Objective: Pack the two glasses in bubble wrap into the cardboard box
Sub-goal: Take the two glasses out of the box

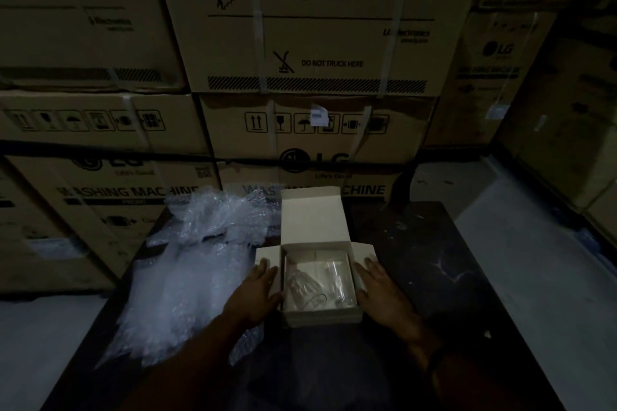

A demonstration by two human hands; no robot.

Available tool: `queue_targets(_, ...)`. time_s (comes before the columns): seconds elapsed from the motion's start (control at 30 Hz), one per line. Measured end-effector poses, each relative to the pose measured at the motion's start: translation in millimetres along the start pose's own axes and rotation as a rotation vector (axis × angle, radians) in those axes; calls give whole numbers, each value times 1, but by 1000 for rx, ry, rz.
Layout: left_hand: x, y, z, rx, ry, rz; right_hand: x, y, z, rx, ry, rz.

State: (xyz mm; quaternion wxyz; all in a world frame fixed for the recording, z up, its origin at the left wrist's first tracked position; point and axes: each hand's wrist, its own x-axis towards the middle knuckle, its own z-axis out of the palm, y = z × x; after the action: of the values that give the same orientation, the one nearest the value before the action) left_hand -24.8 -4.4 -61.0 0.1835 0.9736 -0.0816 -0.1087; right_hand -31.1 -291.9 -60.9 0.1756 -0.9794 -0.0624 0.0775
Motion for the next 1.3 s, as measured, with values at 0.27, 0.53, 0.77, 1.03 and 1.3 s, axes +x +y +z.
queue_targets(0.27, 6, 9, 0, 243, 128, 80, 8, -6, -14, -105, 121, -23)
queue_targets(0.53, 29, 50, 3, 500, -183, 219, 45, -40, -24, -385, 60, -154)
queue_targets(0.77, 32, 66, 3, 296, -227, 100, 50, -41, -8, -403, -17, -85)
queue_targets(1.03, 37, 50, -13, 230, 31, 90, 49, -33, -11, 114, -88, 29)
queue_targets(1.3, 26, 54, -61, -268, 250, 105, 30, -24, -30, 600, 135, -73)
